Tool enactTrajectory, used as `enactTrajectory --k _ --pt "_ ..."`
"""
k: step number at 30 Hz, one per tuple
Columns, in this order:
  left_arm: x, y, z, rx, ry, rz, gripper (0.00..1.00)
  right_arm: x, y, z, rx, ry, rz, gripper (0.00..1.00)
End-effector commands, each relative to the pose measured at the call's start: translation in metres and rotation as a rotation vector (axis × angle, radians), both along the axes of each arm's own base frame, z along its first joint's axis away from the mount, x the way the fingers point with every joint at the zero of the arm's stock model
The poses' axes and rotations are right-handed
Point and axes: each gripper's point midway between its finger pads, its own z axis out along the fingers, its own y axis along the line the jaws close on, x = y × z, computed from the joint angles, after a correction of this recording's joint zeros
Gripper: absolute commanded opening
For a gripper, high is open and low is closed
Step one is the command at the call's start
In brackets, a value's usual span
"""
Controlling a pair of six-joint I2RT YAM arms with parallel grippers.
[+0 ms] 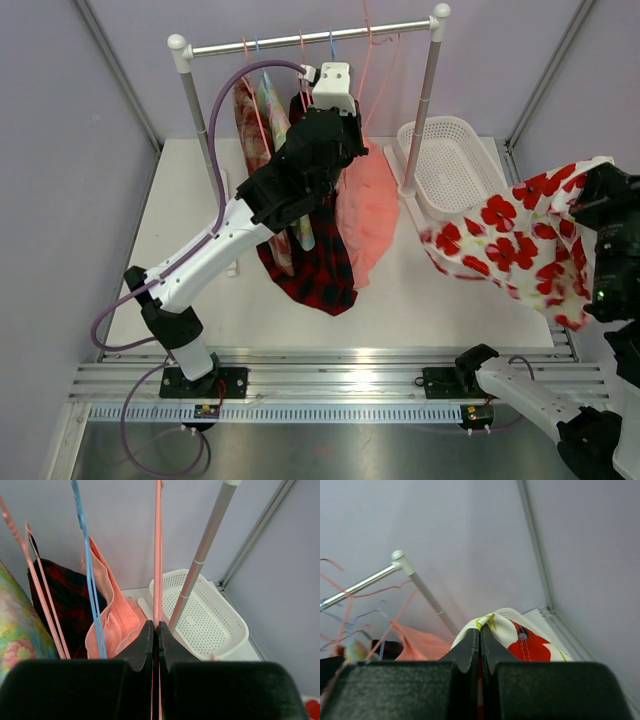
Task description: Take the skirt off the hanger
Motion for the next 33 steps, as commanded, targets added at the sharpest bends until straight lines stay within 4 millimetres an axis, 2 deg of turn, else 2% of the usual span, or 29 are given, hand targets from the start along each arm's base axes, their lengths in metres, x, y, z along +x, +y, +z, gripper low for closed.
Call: enactTrajectory --k 1,2,3,8,10,11,12,13,14,16,17,19,20,21,22,23,24,25,26,27,28,29,31,32,33 --pt "0.004 0.009 0.031 -0.043 -0.065 0.044 0.0 0.032 -0.009 0.011 -0.108 0.042 -0.176 0.0" --pt "0.005 0.007 0.031 -0.044 -0.067 0.043 0.0 0.039 -0.005 0.017 -0.115 0.026 -0.174 0.0" --pt "0.008 0.005 0.033 -0.045 -0.071 0.044 0.0 0.056 0.005 0.014 -0.16 0.055 -0.172 0.0" --pt "0.019 -0.005 0.027 -0.037 -0.052 0.03 0.0 0.1 0.022 0.026 -0.239 0.055 -0.215 0.0" --pt "0.024 -0.009 0.017 -0.03 -0.036 0.022 0.0 0.105 0.022 0.04 -0.241 0.018 -0.242 0.0" --pt "0.025 -0.011 0.013 -0.024 -0.028 0.019 0.0 0.118 0.023 0.04 -0.272 0.033 -0.264 0.0" --pt "0.028 -0.013 0.005 -0.012 -0.016 0.017 0.0 0.119 0.02 0.051 -0.26 0.005 -0.272 0.0" --pt "0.03 -0.014 0.001 -0.008 -0.008 0.017 0.0 0.128 0.022 0.055 -0.28 -0.001 -0.249 0.0" --pt "0.032 -0.015 -0.005 0.0 0.001 0.017 0.0 0.147 0.012 0.05 -0.266 0.018 -0.275 0.0" --pt "0.036 -0.016 -0.018 0.014 0.023 0.015 0.0 0.158 0.003 0.061 -0.264 -0.002 -0.297 0.0" --pt "0.037 -0.016 -0.024 0.021 0.033 0.012 0.04 0.179 -0.009 0.052 -0.278 0.037 -0.344 0.0" --pt "0.039 -0.016 -0.035 0.029 0.054 -0.004 0.15 0.194 -0.022 0.05 -0.251 0.063 -0.346 0.0" --pt "0.039 -0.016 -0.036 0.03 0.055 -0.01 0.21 0.222 -0.02 0.037 -0.234 0.084 -0.301 0.0" --pt "0.04 -0.014 -0.039 0.035 0.059 -0.01 0.26 0.229 -0.033 0.032 -0.227 0.096 -0.327 0.0" --pt "0.04 -0.014 -0.041 0.036 0.063 -0.012 0.38 0.238 -0.039 0.029 -0.22 0.096 -0.338 0.0" --pt "0.039 -0.011 -0.044 0.039 0.065 -0.012 0.43 0.26 -0.038 0.015 -0.214 0.119 -0.316 0.0" --pt "0.039 -0.01 -0.046 0.04 0.066 -0.015 0.47 0.271 -0.041 0.007 -0.216 0.132 -0.312 0.0" --pt "0.039 -0.009 -0.045 0.034 0.065 -0.016 0.62 0.281 -0.044 0.002 -0.193 0.125 -0.307 0.0" --pt "0.038 -0.007 -0.047 0.035 0.066 -0.018 0.68 0.304 -0.038 -0.015 -0.192 0.149 -0.267 0.0" --pt "0.038 -0.006 -0.047 0.033 0.066 -0.016 0.74 0.316 -0.035 -0.025 -0.187 0.161 -0.245 0.0" --pt "0.037 -0.006 -0.047 0.029 0.067 -0.019 0.78 0.327 -0.048 -0.038 -0.179 0.183 -0.255 0.0" --pt "0.036 -0.006 -0.048 0.033 0.07 -0.022 0.9 0.35 -0.041 -0.062 -0.169 0.222 -0.207 0.0" --pt "0.034 -0.005 -0.046 0.023 0.076 -0.024 0.96 0.368 -0.039 -0.09 -0.152 0.274 -0.189 0.0" --pt "0.032 -0.004 -0.047 0.024 0.084 -0.025 0.99 0.383 -0.038 -0.112 -0.135 0.311 -0.165 0.0" --pt "0.028 -0.002 -0.041 0.013 0.081 -0.036 0.99 0.389 -0.037 -0.125 -0.124 0.334 -0.155 0.0"
